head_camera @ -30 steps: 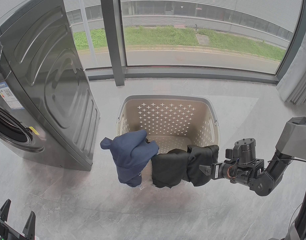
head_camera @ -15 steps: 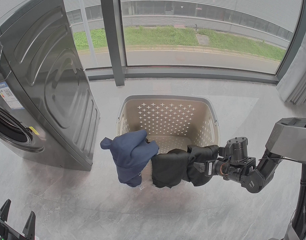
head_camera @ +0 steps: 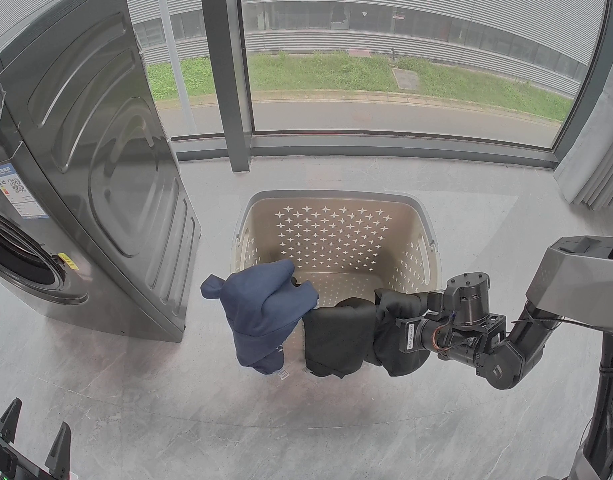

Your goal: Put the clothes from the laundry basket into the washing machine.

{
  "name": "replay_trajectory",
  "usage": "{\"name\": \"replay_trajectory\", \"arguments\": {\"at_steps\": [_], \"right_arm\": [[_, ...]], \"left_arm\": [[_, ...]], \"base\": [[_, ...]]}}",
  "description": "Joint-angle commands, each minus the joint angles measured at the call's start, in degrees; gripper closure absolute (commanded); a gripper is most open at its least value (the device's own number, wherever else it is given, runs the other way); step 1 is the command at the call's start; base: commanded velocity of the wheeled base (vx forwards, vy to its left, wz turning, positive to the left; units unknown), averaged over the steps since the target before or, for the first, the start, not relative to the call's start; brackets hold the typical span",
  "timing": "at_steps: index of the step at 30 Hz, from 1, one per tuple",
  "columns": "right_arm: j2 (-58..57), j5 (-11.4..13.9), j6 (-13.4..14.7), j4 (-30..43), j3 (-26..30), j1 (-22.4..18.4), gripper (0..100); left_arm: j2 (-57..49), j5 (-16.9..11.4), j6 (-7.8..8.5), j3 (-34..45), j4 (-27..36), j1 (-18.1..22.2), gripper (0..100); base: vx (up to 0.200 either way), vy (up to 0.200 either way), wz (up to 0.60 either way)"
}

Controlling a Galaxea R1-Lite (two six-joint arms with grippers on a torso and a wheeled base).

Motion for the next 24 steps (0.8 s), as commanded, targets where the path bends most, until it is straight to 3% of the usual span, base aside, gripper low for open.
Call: {"name": "replay_trajectory", "arguments": {"at_steps": [1, 9, 21, 22, 24], "right_arm": [[-2.2, 0.0, -0.2, -1.5, 1.9, 0.2, 100], [-9.2, 0.0, -0.3, -0.8, 7.9, 0.5, 100], [-5.0, 0.1, -0.1, -1.8, 6.9, 0.2, 100], [-5.0, 0.1, -0.1, -1.8, 6.9, 0.1, 0], [-4.8, 0.0, -0.1, -1.9, 6.9, -0.2, 0]], "left_arm": [[-0.7, 0.0, -0.02, 0.9, 0.0, 0.0, 0], [-0.7, 0.0, 0.07, 0.9, 0.0, 0.0, 0], [-0.7, 0.0, -0.02, 0.9, 0.0, 0.0, 0], [-0.7, 0.0, -0.02, 0.9, 0.0, 0.0, 0], [-0.7, 0.0, -0.02, 0.9, 0.0, 0.0, 0]], "base": [[0.0, 0.0, 0.0], [0.0, 0.0, 0.0], [0.0, 0.0, 0.0], [0.0, 0.0, 0.0], [0.0, 0.0, 0.0]]}}
